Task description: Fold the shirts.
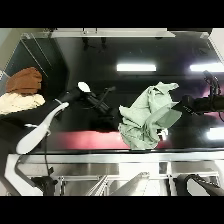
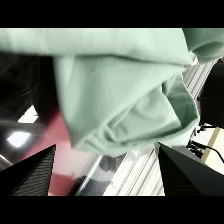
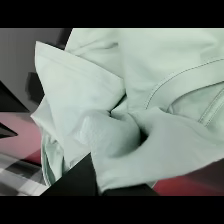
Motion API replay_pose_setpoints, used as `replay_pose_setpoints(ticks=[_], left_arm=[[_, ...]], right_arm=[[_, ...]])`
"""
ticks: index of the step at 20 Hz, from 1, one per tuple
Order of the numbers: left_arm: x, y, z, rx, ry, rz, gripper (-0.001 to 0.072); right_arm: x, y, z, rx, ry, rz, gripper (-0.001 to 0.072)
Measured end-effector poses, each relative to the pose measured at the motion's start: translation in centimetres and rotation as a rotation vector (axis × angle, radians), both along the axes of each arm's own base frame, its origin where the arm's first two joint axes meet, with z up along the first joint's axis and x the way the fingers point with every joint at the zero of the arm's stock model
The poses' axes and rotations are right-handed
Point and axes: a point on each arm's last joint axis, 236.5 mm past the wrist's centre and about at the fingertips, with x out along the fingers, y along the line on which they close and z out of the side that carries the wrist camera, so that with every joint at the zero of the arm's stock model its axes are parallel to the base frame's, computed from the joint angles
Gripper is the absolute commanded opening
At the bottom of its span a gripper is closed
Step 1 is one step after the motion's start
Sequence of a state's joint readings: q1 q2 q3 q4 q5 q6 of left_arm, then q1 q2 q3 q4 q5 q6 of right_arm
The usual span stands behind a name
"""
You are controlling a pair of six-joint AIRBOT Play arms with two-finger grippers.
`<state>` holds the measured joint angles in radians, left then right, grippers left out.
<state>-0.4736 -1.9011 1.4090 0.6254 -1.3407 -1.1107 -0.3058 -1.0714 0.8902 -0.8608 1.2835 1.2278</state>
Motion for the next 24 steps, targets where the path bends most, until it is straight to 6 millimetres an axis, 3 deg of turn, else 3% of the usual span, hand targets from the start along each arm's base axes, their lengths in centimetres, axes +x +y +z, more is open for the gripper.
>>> replay_pose_setpoints(ticks=[2,3,4,5,9,11,13,15,16,18,21,22,24], left_arm=[[-0.3,-1.5,-0.8,0.011,0.024,-0.03,0.0697],[-0.7,-2.2,-1.2,0.014,0.042,-0.049,0.0589],[-1.1,-2.8,-1.5,0.017,0.06,-0.067,0.0217],[-1.7,-3.2,-1.8,0.02,0.076,-0.099,0.0007],[-4.6,-3.5,-0.4,0.004,0.147,-0.249,0.0007],[-4.4,-3.8,2.6,-0.058,0.126,-0.275,0.0007],[-3.1,-3.9,7.7,-0.172,0.082,-0.256,0.0007],[-1.6,-3.1,15.7,-0.339,0.012,-0.223,0.0007],[-1.2,-2.1,19.8,-0.418,-0.036,-0.205,0.0006],[-1.2,0.6,29.2,-0.584,-0.18,-0.162,0.0008],[-4.6,6.6,42.7,-0.787,-0.531,-0.096,0.0017],[-5.7,8.4,46.1,-0.809,-0.673,-0.046,0.0025],[-6.8,12.0,51.0,-0.74,-0.973,0.129,0.0025]], right_arm=[[0.0,-0.1,0.0,-0.005,-0.003,0.004,0.002],[0.0,-0.2,-0.1,-0.007,-0.005,0.005,0.002],[0.0,-0.2,-0.1,-0.009,-0.007,0.008,0.002],[0.0,-0.2,-0.1,-0.01,-0.009,0.009,0.0021],[-0.1,-0.2,-0.1,-0.013,-0.009,0.017,0.002],[-0.4,0.1,0.4,0.004,-0.005,0.031,0.002],[-0.2,0.7,2.8,0.046,-0.054,0.056,0.002],[0.4,1.2,7.5,0.11,-0.167,0.076,0.002],[0.5,1.4,10.8,0.146,-0.253,0.086,0.002],[0.0,2.0,19.4,0.211,-0.498,0.117,0.0022],[-4.2,4.0,32.5,0.19,-0.939,0.219,0.0022],[-5.6,4.7,35.6,0.146,-1.056,0.237,0.0021],[-7.5,5.4,40.8,0.034,-1.258,0.213,0.0021]])
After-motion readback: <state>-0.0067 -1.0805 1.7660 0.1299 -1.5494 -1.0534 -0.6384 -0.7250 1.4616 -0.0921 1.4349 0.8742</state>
